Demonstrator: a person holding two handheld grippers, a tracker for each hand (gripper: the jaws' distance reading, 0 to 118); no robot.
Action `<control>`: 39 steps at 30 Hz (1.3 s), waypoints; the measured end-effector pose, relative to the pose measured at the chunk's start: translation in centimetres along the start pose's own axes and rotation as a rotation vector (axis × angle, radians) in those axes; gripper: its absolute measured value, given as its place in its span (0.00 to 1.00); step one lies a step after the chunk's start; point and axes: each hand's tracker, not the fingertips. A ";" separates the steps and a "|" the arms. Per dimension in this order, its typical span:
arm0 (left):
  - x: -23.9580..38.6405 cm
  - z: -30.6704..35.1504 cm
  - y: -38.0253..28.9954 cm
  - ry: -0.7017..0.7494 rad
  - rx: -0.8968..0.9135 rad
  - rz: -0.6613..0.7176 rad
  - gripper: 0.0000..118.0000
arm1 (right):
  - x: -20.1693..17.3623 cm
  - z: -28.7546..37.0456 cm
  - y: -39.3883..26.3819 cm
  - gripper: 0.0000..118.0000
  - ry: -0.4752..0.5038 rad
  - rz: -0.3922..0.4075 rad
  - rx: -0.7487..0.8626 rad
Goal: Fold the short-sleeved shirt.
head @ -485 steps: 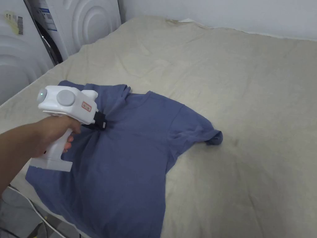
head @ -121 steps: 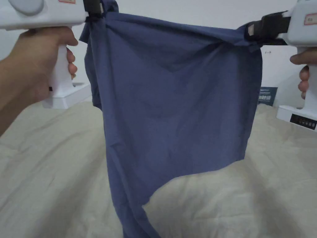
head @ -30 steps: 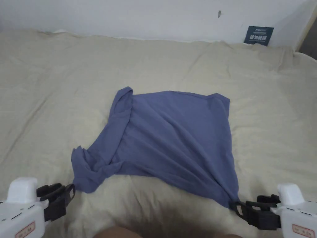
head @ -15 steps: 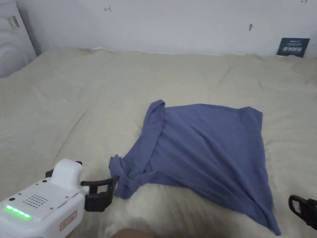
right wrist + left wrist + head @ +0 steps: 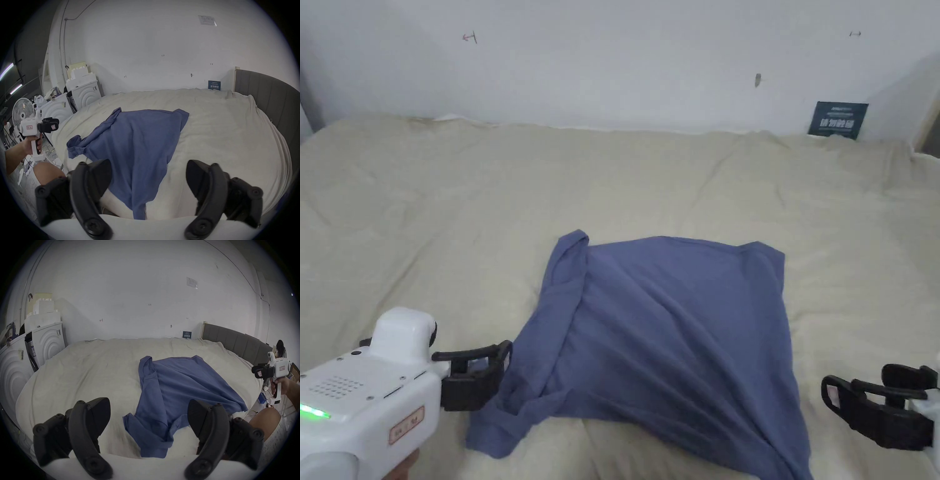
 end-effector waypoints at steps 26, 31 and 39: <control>-2.6 -21.5 9.2 -0.068 -0.188 -0.076 0.00 | 3.6 -10.5 3.7 0.00 -0.047 0.010 -0.056; -5.4 -27.8 10.9 -0.096 -0.228 -0.047 0.00 | 3.6 -11.1 3.5 0.00 -0.033 0.000 -0.073; -4.8 -31.1 12.3 -0.101 -0.261 -0.016 0.00 | 5.9 -12.9 3.1 0.00 -0.019 -0.026 -0.100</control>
